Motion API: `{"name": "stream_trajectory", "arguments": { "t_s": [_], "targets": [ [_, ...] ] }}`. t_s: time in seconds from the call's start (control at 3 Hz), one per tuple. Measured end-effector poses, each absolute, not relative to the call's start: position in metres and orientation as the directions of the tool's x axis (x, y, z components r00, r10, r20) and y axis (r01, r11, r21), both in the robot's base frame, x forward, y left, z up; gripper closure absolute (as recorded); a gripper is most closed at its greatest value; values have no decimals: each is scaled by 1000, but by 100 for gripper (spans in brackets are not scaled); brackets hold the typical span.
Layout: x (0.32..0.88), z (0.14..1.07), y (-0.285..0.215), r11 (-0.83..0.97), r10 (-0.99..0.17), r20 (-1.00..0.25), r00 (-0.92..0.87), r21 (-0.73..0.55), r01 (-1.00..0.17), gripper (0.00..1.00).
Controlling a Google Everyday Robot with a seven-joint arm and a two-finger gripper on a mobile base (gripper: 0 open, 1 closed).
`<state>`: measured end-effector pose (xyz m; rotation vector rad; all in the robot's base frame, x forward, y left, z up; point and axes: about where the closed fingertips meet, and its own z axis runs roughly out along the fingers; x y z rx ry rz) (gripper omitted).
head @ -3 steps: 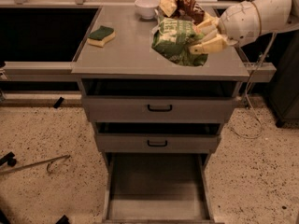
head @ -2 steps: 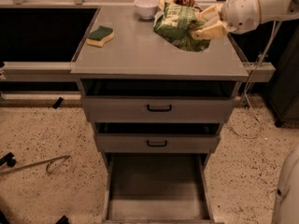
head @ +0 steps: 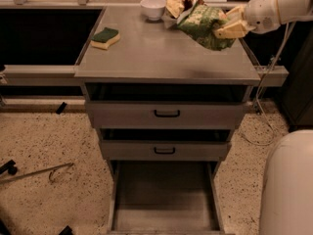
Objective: Pick green jalapeno chip bag from bottom drawer and place on counter
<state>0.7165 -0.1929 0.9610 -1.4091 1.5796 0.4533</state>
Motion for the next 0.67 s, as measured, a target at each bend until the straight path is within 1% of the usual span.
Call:
{"name": "stream_trajectory", "arguments": {
  "t_s": [0.33, 0.67],
  "targets": [
    [734, 921, -181, 254, -555, -830, 54, -231, -939, 100],
    [745, 884, -148, 182, -525, -849, 54, -175, -968, 100]
  ]
}}
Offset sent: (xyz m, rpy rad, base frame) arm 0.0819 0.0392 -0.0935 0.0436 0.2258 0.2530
